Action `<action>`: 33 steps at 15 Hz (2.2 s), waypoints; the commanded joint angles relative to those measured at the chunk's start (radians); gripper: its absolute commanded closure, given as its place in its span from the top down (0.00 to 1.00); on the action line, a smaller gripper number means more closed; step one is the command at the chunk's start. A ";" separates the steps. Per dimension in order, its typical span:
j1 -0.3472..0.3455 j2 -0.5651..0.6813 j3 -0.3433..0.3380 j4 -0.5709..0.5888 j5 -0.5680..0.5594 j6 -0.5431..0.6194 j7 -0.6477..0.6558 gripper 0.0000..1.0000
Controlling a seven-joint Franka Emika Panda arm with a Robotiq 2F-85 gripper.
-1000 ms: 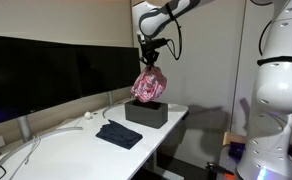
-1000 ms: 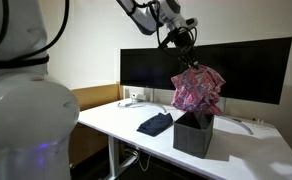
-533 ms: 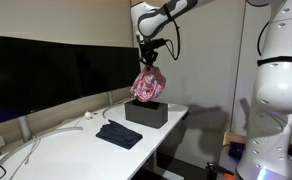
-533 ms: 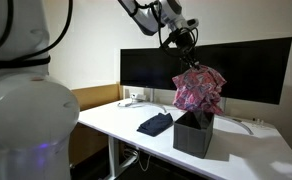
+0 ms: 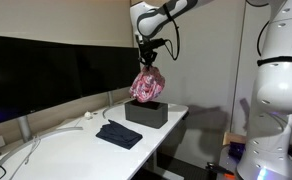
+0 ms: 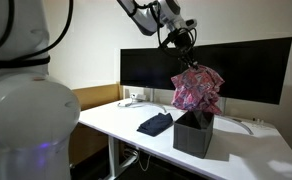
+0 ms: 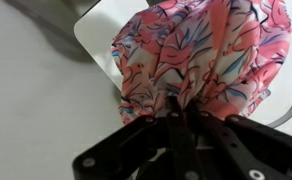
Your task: Put the left cloth in the box
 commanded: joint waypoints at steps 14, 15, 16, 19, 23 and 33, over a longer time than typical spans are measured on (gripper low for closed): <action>0.012 -0.074 -0.006 -0.088 -0.018 0.037 -0.012 0.02; 0.011 -0.077 -0.007 -0.093 -0.016 0.038 -0.012 0.02; 0.010 -0.080 -0.008 -0.098 -0.015 0.039 -0.013 0.02; 0.008 -0.087 -0.010 -0.110 -0.018 0.039 -0.012 0.02; 0.003 -0.077 -0.014 -0.101 -0.014 0.039 -0.015 0.02; 0.003 -0.029 -0.024 -0.070 -0.010 0.064 -0.017 0.02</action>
